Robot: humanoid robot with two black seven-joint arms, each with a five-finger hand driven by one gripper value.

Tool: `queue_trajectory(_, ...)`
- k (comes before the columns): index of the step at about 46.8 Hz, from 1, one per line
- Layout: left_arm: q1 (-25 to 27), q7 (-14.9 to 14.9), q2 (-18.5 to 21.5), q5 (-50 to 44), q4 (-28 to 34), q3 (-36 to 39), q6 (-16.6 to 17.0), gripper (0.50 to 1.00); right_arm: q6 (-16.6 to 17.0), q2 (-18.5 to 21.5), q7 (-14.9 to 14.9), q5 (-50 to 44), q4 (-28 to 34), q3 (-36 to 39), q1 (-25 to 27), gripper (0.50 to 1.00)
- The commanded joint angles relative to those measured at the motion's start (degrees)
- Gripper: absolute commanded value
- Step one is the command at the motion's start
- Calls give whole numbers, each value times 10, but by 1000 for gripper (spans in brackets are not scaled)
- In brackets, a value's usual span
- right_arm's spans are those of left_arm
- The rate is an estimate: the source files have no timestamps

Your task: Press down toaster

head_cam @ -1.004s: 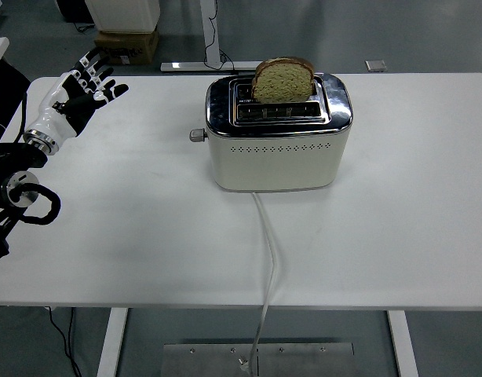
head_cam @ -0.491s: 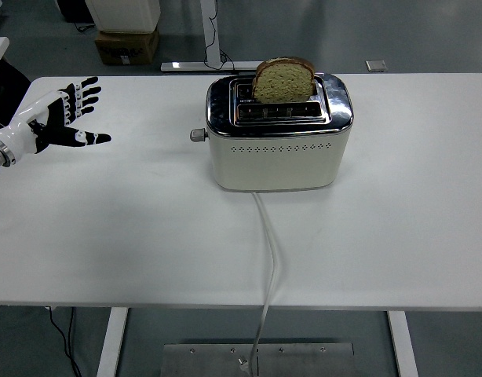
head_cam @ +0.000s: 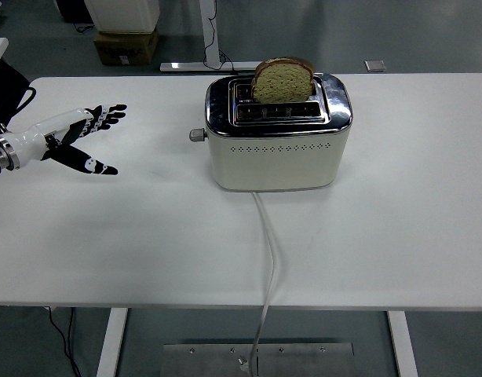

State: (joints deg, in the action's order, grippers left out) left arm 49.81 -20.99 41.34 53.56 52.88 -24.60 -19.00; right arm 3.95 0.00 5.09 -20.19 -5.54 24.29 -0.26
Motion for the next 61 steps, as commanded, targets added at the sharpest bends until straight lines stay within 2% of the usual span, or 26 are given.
queue_trajectory(1,7,0,0,22,3,0,0,1000,0,0,0,1,0,0,0,1000)
queue_trajectory(25,27,3,0,133,50,1,0,1000,0,0,0,0,0,1,0,1000)
queue_trajectory(61,26,3,-14,130,50,1,2,1000,0,0,0,1,0,1,0,998)
